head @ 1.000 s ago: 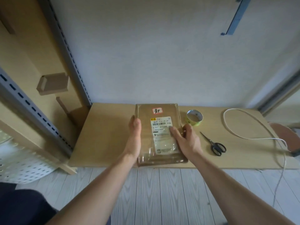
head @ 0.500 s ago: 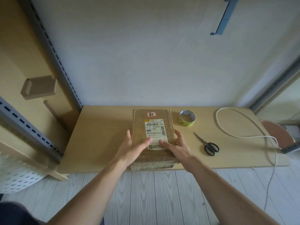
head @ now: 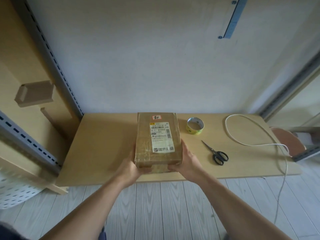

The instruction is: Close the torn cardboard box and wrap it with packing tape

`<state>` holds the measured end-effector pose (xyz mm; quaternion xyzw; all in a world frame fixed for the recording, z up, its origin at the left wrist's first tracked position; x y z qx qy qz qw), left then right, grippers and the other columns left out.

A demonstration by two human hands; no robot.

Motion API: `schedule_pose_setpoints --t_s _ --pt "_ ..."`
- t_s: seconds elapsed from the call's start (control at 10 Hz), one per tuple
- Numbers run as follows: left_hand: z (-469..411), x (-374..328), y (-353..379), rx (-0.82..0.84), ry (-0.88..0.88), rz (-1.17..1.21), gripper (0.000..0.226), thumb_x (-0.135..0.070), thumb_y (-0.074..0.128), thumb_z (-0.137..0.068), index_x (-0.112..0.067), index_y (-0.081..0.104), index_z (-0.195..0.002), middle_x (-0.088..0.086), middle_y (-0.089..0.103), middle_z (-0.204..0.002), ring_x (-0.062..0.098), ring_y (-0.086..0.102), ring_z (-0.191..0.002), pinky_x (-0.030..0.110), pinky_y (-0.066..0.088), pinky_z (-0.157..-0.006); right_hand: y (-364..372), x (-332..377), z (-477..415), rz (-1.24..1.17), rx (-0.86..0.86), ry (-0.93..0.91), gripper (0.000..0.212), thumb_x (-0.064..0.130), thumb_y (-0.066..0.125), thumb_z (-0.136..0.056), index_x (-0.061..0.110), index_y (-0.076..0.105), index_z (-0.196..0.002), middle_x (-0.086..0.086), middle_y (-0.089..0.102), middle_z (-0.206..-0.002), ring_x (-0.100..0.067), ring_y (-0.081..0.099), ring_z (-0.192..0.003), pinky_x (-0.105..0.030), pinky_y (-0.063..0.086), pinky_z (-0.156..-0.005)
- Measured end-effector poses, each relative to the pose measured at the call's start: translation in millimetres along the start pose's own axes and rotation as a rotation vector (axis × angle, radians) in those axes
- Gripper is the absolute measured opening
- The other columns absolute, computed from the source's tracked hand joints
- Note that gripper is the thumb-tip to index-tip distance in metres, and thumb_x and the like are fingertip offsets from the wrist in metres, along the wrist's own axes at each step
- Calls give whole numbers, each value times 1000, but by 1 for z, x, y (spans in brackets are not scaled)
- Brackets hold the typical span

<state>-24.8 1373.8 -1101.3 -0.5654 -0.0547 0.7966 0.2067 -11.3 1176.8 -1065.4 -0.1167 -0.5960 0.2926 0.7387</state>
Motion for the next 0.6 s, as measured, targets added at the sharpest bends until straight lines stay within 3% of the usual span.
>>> schedule_pose_setpoints --t_s 0.1,0.2,0.3,0.4,0.5,0.6 --pt "-16 1 -7 -51 -35 -88 35 -21 87 -78 -22 75 -112 -29 71 -77 -9 68 -81 6 47 -69 -8 -4 -10 73 -51 5 109 13 84 -72 41 13 -151 26 59 -108 -3 60 -100 -24 51 -90" --pt "-22 9 -7 -44 -51 -101 21 -27 88 -77 -35 79 -95 -27 74 -84 -4 69 -91 18 53 -86 -9 -7 -16 54 -45 7 111 11 83 -73 39 12 -153 22 60 -112 -4 59 -100 -19 48 -86" --pt "-24 5 -9 -38 -40 -77 25 -24 88 -77 -35 78 -97 -22 76 -90 2 70 -95 13 51 -82 -11 -6 -20 42 -48 1 111 9 83 -73 38 12 -153 21 59 -111 -1 59 -96 -12 45 -81" --pt "-22 -8 -11 -30 35 -21 54 -15 90 -74 -33 65 -119 -21 73 -95 -2 70 -95 4 46 -73 -12 -10 -23 17 -57 7 111 9 83 -73 37 12 -153 26 56 -105 2 58 -93 -6 42 -75" --pt "-9 -27 -8 12 104 -85 92 -25 91 -71 -37 35 -143 -27 61 -115 -9 61 -106 0 40 -82 -13 -5 -17 60 -87 16 116 14 87 -70 36 10 -154 22 57 -114 -11 59 -112 -15 44 -84" --pt "-1 -36 -22 -43 137 -132 114 -39 89 -72 -34 14 -158 -29 48 -133 -6 50 -121 10 35 -99 -18 1 -13 79 -87 -9 126 24 91 -65 35 3 -155 12 55 -133 -16 53 -123 -26 43 -97"
Point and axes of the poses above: each hand's wrist, its own z-axis away from the middle knuckle, its own y-axis out of the palm, x = y × z, the point moved 10 cm from there along -z, towards the middle knuckle
